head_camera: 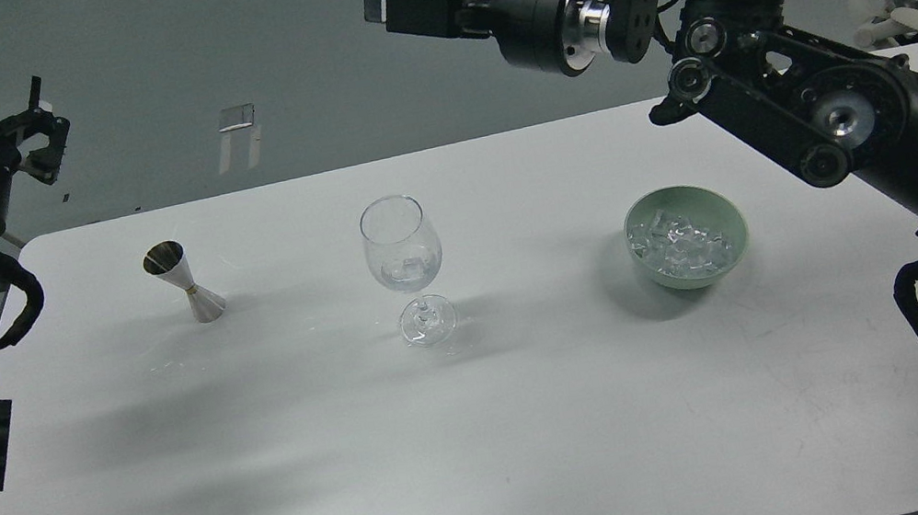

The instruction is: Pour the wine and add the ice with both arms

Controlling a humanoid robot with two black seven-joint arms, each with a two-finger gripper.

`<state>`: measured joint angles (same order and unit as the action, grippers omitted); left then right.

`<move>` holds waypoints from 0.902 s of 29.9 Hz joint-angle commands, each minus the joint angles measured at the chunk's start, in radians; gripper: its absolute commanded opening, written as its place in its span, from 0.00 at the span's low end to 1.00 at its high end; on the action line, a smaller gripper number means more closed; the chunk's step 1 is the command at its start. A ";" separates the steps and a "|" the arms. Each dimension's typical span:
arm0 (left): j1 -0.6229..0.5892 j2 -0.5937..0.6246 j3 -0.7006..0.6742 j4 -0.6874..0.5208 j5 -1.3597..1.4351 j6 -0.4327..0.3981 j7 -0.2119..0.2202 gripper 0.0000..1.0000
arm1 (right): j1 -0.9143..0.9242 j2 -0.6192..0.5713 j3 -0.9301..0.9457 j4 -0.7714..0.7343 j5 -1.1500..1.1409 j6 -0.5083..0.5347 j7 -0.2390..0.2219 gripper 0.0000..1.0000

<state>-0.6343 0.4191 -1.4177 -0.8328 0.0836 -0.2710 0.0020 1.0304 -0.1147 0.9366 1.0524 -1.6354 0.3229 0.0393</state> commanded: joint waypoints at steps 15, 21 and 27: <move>-0.028 -0.017 0.149 -0.011 0.042 -0.085 -0.013 0.98 | -0.021 0.013 0.372 -0.173 0.832 -0.225 0.013 0.99; -0.033 -0.011 0.168 -0.006 0.074 -0.097 -0.014 0.98 | -0.052 0.015 0.367 -0.209 1.048 -0.214 0.013 0.99; -0.030 -0.019 0.166 -0.008 0.189 -0.087 -0.071 0.98 | -0.102 0.049 0.372 -0.239 1.089 -0.138 0.014 0.99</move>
<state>-0.6667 0.4019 -1.2518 -0.8397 0.2243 -0.3655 -0.0213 0.9478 -0.0820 1.3064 0.8406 -0.5557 0.1425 0.0519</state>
